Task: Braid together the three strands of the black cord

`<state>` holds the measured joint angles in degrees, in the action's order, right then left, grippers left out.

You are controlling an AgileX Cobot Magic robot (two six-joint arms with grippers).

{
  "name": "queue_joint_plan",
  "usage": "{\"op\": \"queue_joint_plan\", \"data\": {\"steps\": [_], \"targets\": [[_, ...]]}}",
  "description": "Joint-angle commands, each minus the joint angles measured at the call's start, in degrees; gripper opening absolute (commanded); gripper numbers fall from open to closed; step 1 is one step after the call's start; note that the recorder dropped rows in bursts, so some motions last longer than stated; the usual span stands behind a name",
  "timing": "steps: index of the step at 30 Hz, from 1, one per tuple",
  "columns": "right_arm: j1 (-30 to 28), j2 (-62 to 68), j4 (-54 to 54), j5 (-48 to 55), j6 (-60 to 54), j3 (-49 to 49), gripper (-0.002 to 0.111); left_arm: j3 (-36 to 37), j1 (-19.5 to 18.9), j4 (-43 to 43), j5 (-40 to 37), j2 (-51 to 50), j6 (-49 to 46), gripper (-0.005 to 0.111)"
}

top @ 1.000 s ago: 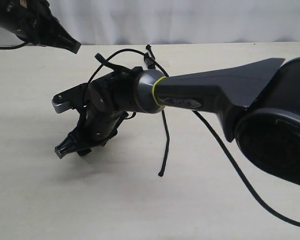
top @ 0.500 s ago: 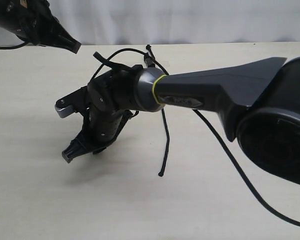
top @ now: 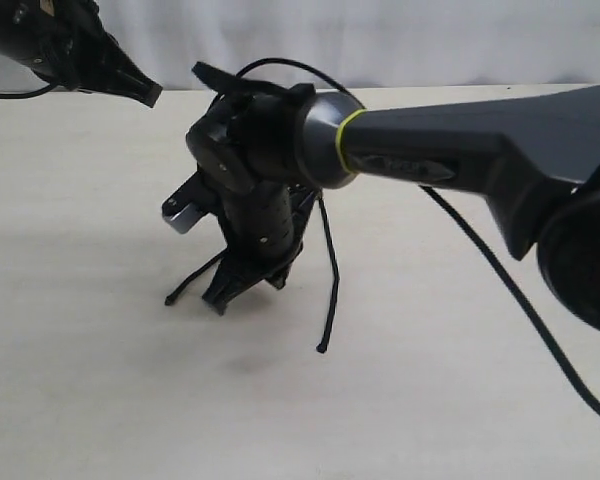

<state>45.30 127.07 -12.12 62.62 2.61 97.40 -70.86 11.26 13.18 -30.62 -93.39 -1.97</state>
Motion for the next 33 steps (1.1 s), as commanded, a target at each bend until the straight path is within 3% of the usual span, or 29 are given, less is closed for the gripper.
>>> {"op": "queue_joint_plan", "data": {"steps": [1, 9, 22, 27, 30, 33], "targets": [[-4.48, -1.26, -2.17, 3.19, 0.39, -0.13, 0.005, 0.15, -0.22, -0.36, 0.49, 0.37, 0.34, 0.0], [-12.8, -3.11, -2.31, 4.85, 0.39, -0.13, 0.005, 0.15, -0.22, -0.36, 0.49, 0.37, 0.34, 0.0], [-21.66, -12.2, -0.76, 4.66, 0.66, -0.13, 0.005, 0.15, -0.22, -0.36, 0.38, 0.37, 0.34, 0.0], [-20.09, -10.66, 5.24, -0.88, 0.66, -5.13, 0.006, 0.15, -0.22, -0.36, 0.38, 0.37, 0.34, 0.0], [-16.55, -9.77, 6.11, -3.91, 0.66, -5.26, 0.026, 0.15, -0.22, -0.36, 0.38, 0.37, 0.34, 0.0], [-12.4, -7.07, 9.82, -6.6, -2.61, -5.26, 0.058, 0.15, -0.22, -0.79, 0.38, 0.37, 0.34, 0.0]]}}
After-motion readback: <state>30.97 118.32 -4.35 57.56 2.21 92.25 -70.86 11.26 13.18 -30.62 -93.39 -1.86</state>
